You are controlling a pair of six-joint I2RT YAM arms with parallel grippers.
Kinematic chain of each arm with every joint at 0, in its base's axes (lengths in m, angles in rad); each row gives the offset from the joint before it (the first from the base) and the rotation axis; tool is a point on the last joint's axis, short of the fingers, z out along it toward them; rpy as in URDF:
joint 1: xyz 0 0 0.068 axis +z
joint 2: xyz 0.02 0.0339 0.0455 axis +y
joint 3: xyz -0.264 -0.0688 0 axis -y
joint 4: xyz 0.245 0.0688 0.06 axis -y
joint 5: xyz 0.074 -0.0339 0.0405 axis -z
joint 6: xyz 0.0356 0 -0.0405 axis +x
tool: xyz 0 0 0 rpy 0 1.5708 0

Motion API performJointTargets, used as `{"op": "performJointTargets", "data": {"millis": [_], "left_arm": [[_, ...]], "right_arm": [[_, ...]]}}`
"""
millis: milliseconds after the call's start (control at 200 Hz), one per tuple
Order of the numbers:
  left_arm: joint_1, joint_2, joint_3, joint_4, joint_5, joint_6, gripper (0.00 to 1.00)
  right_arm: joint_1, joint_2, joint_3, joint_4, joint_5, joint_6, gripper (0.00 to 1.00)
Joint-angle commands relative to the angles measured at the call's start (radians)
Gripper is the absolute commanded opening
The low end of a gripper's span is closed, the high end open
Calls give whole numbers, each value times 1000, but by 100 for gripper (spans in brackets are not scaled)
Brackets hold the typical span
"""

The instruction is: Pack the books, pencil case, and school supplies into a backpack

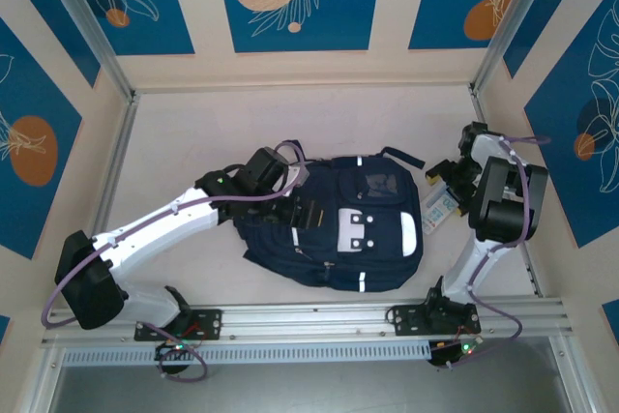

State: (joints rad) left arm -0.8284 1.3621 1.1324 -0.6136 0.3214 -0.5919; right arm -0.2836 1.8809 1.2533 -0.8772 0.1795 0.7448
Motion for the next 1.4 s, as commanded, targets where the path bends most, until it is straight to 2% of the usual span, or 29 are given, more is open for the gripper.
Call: {"op": "performJointTargets", "data": {"millis": [0, 110, 335, 610, 805, 990, 1110, 1395], "left_arm": [[10, -23, 1, -15, 5, 14, 75], [14, -22, 9, -28, 1, 23, 75], [26, -20, 11, -32, 5, 30, 75], [31, -29, -4, -35, 4, 26, 75], [29, -36, -9, -35, 3, 17, 75], [31, -35, -3, -38, 8, 7, 75], [30, -40, -3, -41, 8, -6, 75], [30, -51, 0, -37, 9, -23, 75]], "right_arm": [[7, 50, -7, -5, -21, 29, 100], [22, 99, 21, -26, 7, 25, 96], [78, 153, 97, -69, 58, -4, 76], [43, 125, 55, -42, 18, -3, 49], [9, 67, -5, 5, -20, 2, 38], [-14, 26, -44, 45, -48, -2, 11], [-28, 13, -47, 49, -51, 3, 1], [-42, -100, -6, 3, -44, 68, 0]]}}
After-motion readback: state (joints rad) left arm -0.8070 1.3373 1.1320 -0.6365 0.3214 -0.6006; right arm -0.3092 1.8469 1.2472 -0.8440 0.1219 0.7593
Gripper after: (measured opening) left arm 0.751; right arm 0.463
